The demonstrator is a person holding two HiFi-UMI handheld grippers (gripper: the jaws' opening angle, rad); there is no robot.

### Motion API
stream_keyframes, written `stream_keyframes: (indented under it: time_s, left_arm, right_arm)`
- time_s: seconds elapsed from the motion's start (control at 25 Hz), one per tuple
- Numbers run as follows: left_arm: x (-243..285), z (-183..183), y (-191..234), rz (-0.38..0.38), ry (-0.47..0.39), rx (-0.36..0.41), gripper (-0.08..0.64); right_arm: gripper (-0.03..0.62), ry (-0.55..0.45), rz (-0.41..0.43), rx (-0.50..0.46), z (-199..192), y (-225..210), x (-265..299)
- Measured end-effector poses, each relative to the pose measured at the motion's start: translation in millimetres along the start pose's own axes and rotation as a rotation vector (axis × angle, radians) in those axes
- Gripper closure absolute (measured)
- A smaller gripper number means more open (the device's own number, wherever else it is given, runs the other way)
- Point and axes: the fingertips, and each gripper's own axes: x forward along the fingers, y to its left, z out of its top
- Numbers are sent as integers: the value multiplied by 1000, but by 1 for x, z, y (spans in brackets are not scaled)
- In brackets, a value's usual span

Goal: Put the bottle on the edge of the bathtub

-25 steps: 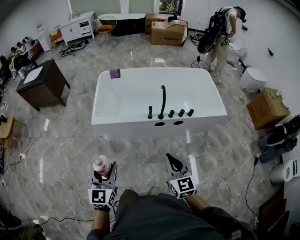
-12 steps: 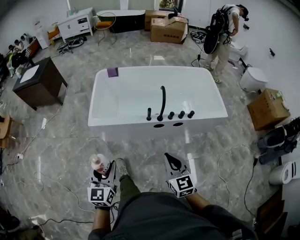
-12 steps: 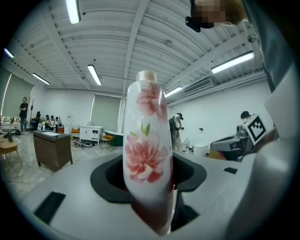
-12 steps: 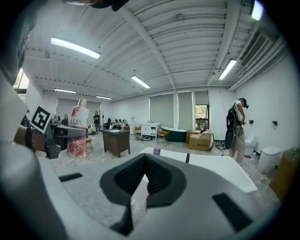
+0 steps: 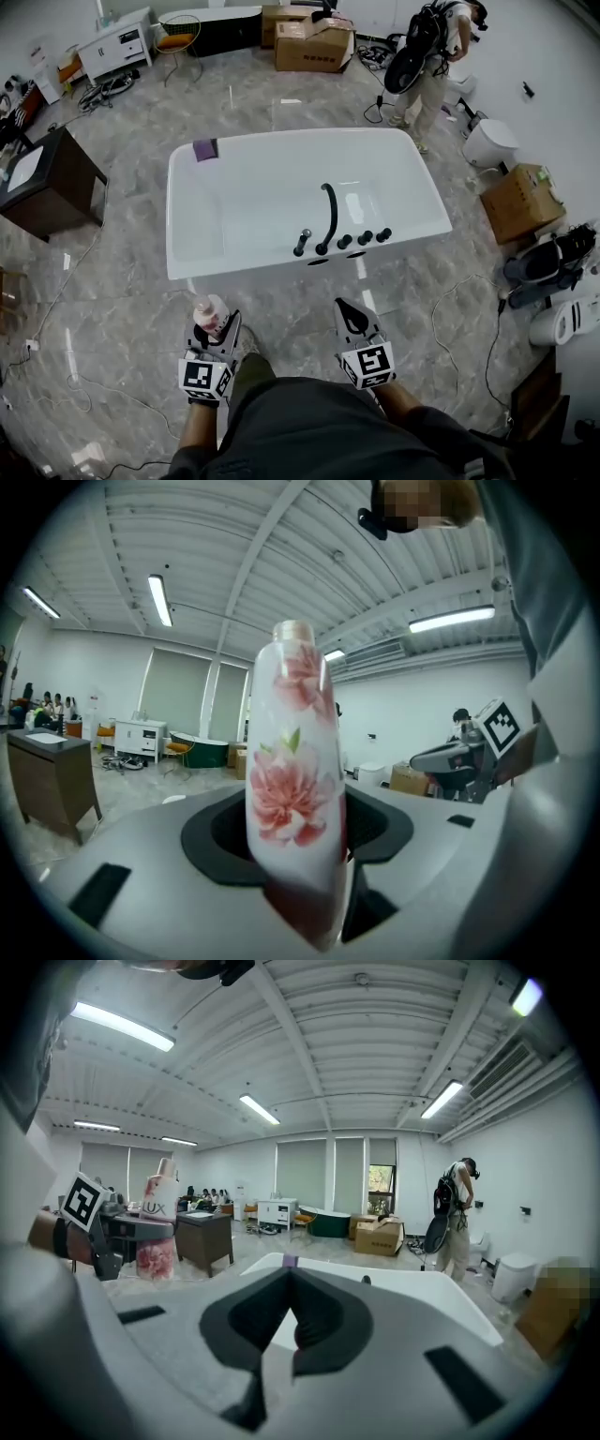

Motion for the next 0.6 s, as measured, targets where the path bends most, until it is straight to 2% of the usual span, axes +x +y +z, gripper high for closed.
stream_keyframes:
  time_s: [0.28,0.44,0.6]
  left_arm:
    - [68,19,73,-138,12,39,334]
    - [106,26,95,-202,12,69,334]
    - [143,28,95,-264,14,60,333]
  right_arm:
    - [592,28,-41,19,31,22,89]
    - [592,34,-51,13,41,18,121]
    - [592,40,-30,9,42,-4,142]
